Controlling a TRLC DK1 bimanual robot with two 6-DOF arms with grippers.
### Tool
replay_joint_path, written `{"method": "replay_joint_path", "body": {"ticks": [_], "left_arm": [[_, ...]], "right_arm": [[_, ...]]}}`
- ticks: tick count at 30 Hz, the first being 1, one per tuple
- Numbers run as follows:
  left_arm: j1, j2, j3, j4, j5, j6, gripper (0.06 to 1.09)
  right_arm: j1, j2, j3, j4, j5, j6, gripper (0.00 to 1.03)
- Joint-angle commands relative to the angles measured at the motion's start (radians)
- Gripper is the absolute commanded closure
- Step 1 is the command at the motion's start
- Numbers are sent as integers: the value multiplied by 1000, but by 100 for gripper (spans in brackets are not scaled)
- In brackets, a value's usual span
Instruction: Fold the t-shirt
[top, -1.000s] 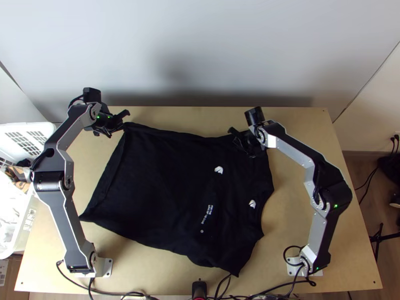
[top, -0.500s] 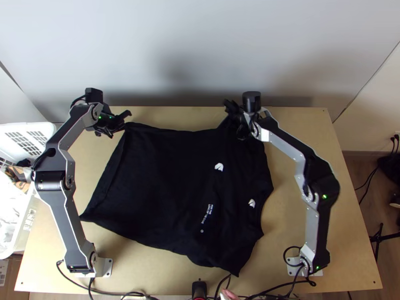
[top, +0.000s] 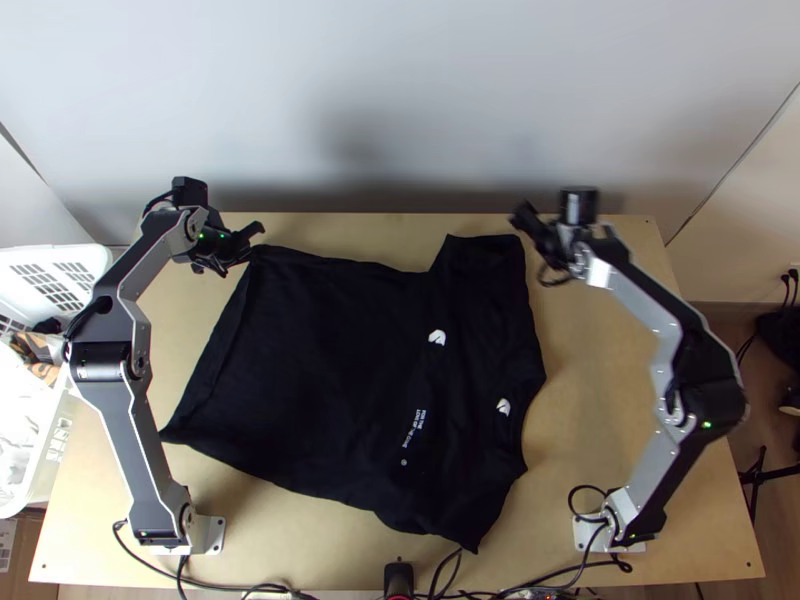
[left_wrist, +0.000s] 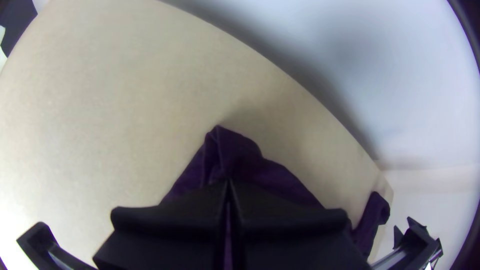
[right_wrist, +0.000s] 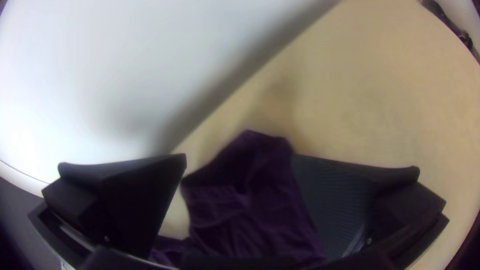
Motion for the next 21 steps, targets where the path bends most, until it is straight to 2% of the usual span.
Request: {"method": "replay_joint_path", "body": {"ticks": [1, 3, 5, 7, 21], "left_arm": [[-3, 0, 6, 3, 6, 1, 105], [-4, -2, 11, 3, 7, 0, 105], [-9, -2, 16, 3, 7, -2, 105], [-14, 0, 20, 3, 7, -3, 105], [-17, -5, 37, 1, 6, -16, 105]], "right_arm": [[-214, -78, -147, -197, -260, -146, 5], [-244, -79, -184, -223, -331, -234, 5], [-257, -81, -200, -226, -345, -269, 5], [-257, -75, -215, -223, -381, -299, 12], [-140, 13, -212, -213, -437, -293, 12]]}}
